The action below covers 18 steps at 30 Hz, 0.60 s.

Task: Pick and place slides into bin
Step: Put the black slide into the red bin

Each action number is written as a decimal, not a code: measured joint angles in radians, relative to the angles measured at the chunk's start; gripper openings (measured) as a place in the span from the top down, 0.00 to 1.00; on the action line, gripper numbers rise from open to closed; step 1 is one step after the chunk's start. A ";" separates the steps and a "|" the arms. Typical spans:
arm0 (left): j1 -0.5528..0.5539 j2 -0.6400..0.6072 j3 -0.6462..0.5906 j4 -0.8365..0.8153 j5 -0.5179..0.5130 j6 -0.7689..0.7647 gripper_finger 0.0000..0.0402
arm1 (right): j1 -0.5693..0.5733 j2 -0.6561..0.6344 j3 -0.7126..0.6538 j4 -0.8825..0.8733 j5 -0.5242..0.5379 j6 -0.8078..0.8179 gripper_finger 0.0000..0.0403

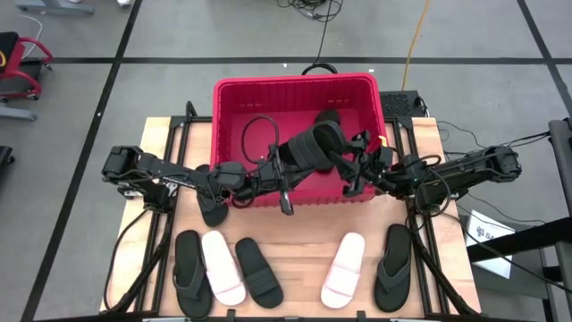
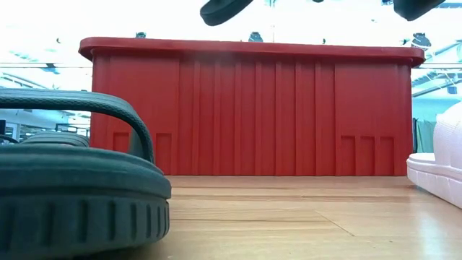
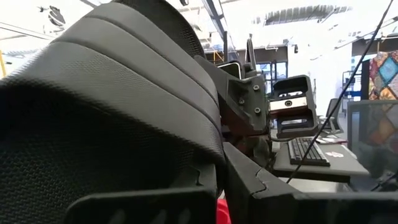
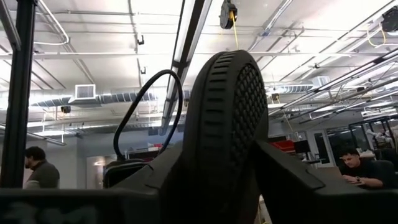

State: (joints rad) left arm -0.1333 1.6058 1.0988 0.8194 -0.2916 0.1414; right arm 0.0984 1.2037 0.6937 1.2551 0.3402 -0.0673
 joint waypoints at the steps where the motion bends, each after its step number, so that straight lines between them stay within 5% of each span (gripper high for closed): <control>1: 0.000 0.000 0.000 -0.002 0.000 0.003 1.00 | -0.001 0.000 0.000 -0.001 0.000 0.000 0.63; 7: 0.001 0.000 0.000 -0.022 -0.015 0.021 1.00 | -0.002 0.001 0.000 -0.007 0.009 -0.005 0.84; 18: -0.002 0.000 0.000 -0.038 -0.071 -0.024 0.90 | -0.002 -0.004 0.001 -0.032 0.007 -0.030 0.85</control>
State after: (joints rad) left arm -0.1356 1.6060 1.0985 0.7811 -0.3622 0.1171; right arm 0.0959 1.1997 0.6945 1.2234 0.3470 -0.0973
